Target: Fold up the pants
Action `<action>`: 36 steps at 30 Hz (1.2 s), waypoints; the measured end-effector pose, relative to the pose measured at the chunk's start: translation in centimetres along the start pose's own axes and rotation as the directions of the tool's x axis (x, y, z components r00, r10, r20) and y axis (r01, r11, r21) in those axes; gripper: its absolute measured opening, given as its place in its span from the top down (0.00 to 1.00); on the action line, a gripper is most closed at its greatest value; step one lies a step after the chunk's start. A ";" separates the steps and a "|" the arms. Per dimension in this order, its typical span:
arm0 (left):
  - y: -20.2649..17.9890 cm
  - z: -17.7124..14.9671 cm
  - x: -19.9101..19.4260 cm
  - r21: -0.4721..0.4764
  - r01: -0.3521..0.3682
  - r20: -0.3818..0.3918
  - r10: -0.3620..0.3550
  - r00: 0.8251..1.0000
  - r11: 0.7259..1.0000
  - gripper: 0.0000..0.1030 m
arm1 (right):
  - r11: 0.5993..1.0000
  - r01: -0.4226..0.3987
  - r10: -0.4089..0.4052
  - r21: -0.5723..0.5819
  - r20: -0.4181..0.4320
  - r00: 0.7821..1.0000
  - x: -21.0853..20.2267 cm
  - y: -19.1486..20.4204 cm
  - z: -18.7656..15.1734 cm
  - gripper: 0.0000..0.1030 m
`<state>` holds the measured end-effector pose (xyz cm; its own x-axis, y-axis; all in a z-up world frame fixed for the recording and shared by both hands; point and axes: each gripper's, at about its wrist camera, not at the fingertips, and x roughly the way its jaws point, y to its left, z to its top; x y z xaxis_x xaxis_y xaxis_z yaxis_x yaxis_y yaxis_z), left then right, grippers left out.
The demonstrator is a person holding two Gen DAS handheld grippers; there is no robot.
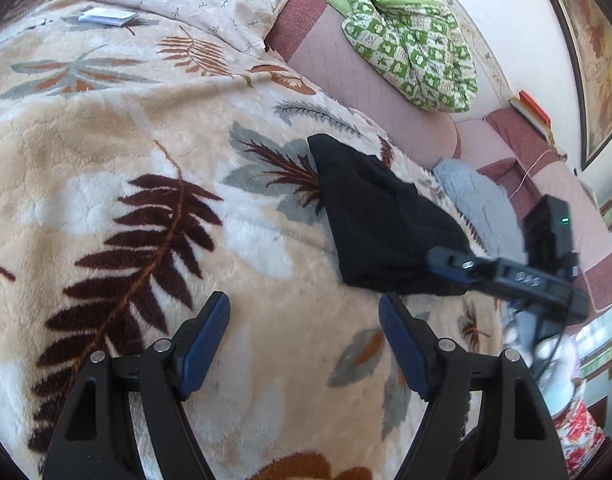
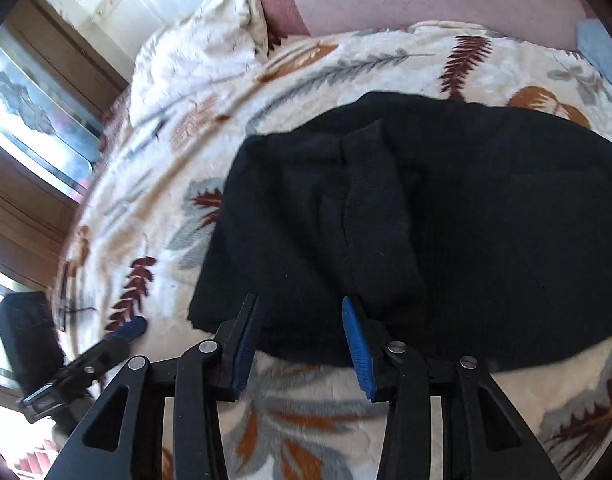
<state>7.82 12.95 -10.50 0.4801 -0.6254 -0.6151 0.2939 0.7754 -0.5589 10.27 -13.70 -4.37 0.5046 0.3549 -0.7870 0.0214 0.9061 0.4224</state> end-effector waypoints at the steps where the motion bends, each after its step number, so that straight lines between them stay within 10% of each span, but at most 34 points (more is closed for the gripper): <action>1: -0.1 0.0 0.0 -0.002 -0.008 -0.009 0.008 1.000 1.000 0.26 | 1.000 0.023 -0.023 -0.008 0.022 0.999 -0.9 -0.3 -0.2 0.54; 10: -7.2 2.8 0.8 0.138 -0.030 -0.054 0.038 0.998 0.990 0.26 | 0.971 0.154 -0.193 0.184 0.216 0.957 -8.6 -11.4 -4.2 0.50; 23: -28.3 8.4 15.8 0.500 0.007 -0.184 0.099 0.978 0.866 0.26 | 0.792 0.111 -0.271 0.600 0.183 0.945 -8.2 -23.5 -2.9 0.49; 36: -38.7 7.3 33.7 0.640 0.083 -0.364 0.206 0.908 0.764 0.26 | 0.860 -0.010 -0.155 0.511 0.279 0.948 -6.8 -23.9 -2.0 0.40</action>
<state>18.63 -37.45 -5.56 0.1961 -0.4398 -0.8764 0.7930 0.5969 -0.1221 4.64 -37.34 -10.01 0.7156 0.1319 -0.6859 0.4544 0.6578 0.6006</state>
